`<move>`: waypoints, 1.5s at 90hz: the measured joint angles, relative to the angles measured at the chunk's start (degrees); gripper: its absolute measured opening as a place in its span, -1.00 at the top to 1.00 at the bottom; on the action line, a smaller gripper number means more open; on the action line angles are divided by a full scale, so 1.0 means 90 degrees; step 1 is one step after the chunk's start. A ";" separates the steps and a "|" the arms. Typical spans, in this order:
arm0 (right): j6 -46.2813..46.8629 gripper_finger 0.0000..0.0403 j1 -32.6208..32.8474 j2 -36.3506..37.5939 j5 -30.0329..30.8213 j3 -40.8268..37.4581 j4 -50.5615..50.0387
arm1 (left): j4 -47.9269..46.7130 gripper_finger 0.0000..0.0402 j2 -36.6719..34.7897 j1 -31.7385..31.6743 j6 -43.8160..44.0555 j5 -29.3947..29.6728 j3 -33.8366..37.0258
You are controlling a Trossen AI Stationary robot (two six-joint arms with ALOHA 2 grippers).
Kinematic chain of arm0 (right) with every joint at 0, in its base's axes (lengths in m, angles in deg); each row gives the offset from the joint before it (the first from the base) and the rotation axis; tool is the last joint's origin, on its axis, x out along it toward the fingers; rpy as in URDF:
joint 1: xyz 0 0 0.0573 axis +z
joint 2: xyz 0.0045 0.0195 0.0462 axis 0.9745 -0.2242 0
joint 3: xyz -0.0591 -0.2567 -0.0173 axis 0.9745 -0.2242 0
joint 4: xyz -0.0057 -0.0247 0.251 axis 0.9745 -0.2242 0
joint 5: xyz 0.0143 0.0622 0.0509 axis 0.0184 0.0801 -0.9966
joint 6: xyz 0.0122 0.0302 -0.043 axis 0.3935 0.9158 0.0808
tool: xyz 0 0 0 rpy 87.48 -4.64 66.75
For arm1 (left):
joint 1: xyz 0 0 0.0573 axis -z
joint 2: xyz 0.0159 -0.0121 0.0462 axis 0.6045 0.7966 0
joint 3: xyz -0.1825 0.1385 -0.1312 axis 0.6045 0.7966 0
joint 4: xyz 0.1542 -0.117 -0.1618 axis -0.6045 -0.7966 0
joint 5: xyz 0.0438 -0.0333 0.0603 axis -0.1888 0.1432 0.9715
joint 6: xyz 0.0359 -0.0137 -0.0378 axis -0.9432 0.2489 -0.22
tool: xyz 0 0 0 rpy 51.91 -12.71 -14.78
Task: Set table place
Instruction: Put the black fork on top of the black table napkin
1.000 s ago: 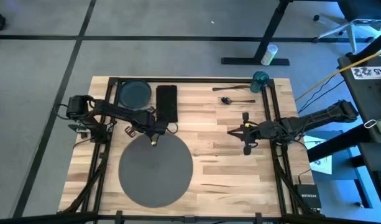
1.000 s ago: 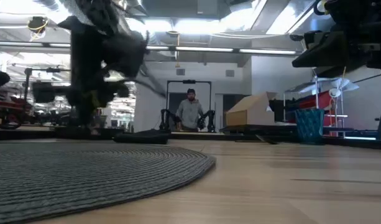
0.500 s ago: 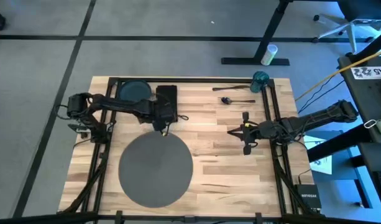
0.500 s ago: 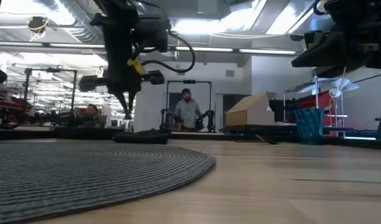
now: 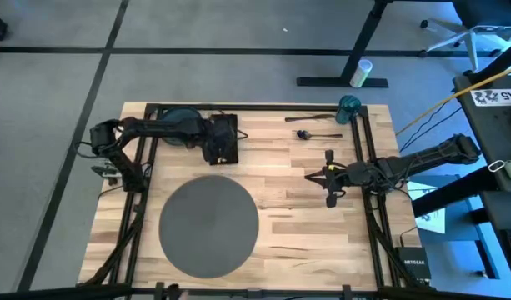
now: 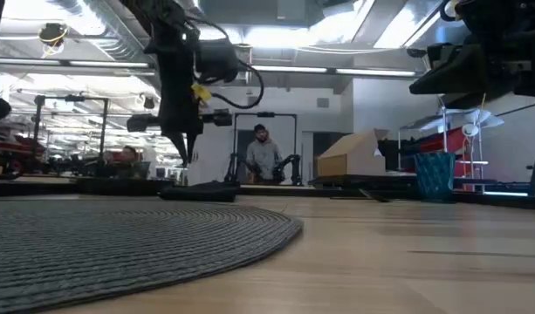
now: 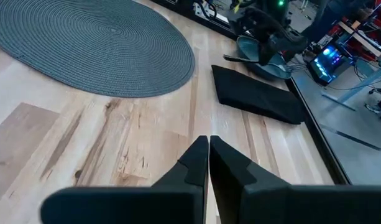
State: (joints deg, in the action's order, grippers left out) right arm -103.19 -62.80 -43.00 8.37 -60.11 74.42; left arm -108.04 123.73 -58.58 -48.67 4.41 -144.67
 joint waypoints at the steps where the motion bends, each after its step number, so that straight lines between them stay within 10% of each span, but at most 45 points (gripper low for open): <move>1: 0.0000 1.00 0.0000 0.0001 0.0000 0.0000 0.0000 | 0.0014 1.00 0.0010 -0.0006 -0.0008 -0.0015 0.0000; 135: 0.0098 0.99 0.0000 -0.0001 0.0211 0.0000 0.0015 | 0.1389 1.00 0.0689 -0.0198 -0.0785 -0.0751 -0.0058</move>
State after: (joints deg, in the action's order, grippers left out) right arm -102.31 -62.80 -43.00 10.27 -60.11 74.55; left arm -95.54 129.93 -60.36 -55.73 -2.35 -145.19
